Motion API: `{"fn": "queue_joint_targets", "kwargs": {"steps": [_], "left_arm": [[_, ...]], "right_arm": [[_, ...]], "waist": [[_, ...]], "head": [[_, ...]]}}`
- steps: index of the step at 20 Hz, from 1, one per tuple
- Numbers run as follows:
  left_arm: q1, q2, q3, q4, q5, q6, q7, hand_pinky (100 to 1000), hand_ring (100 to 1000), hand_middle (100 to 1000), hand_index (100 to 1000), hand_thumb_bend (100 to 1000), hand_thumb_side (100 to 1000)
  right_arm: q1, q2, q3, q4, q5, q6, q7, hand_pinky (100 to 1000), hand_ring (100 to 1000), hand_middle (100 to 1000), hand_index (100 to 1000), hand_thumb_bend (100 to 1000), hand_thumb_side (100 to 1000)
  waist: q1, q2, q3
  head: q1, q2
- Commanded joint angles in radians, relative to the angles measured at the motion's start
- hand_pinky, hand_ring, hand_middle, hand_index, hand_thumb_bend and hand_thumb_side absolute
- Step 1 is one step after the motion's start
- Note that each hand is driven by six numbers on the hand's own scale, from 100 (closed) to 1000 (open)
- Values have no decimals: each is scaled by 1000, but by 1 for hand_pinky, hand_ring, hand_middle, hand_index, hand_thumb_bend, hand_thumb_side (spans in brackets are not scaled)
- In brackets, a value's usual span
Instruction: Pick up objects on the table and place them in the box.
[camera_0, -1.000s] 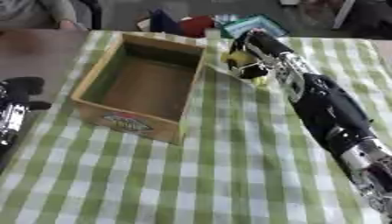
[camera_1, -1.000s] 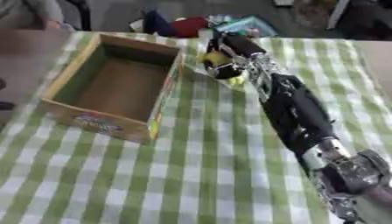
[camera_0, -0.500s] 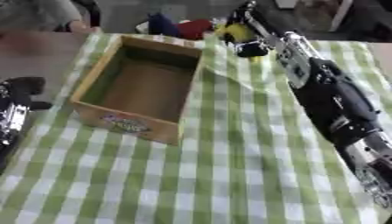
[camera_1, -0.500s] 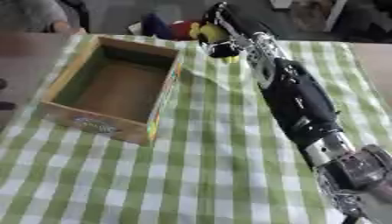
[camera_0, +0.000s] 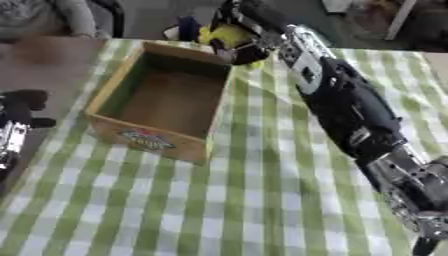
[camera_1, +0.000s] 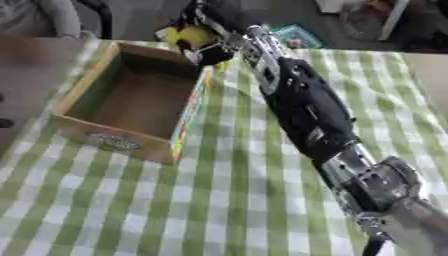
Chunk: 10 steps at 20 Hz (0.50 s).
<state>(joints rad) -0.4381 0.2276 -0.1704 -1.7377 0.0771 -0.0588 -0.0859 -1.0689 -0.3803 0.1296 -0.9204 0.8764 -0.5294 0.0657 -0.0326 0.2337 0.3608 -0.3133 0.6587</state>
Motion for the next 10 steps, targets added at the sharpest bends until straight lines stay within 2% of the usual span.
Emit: {"fn": "queue_joint_targets", "kwargs": {"steps": [1, 10], "left_arm": [[-20, -1, -3, -31, 11, -3, -7, 695, 862, 719, 651, 100, 526], [-33, -9, 7, -61, 26, -4, 12, 690, 857, 715, 648, 100, 502]], "right_arm": [[-31, 26, 6, -11, 16, -13, 22, 171, 232, 370, 591, 100, 198], [-10, 95, 24, 36, 80, -34, 68, 211, 277, 402, 613, 100, 201]], "waist": [[6, -18, 13], [13, -5, 72]], "head": [[-17, -3], [-61, -11]]}}
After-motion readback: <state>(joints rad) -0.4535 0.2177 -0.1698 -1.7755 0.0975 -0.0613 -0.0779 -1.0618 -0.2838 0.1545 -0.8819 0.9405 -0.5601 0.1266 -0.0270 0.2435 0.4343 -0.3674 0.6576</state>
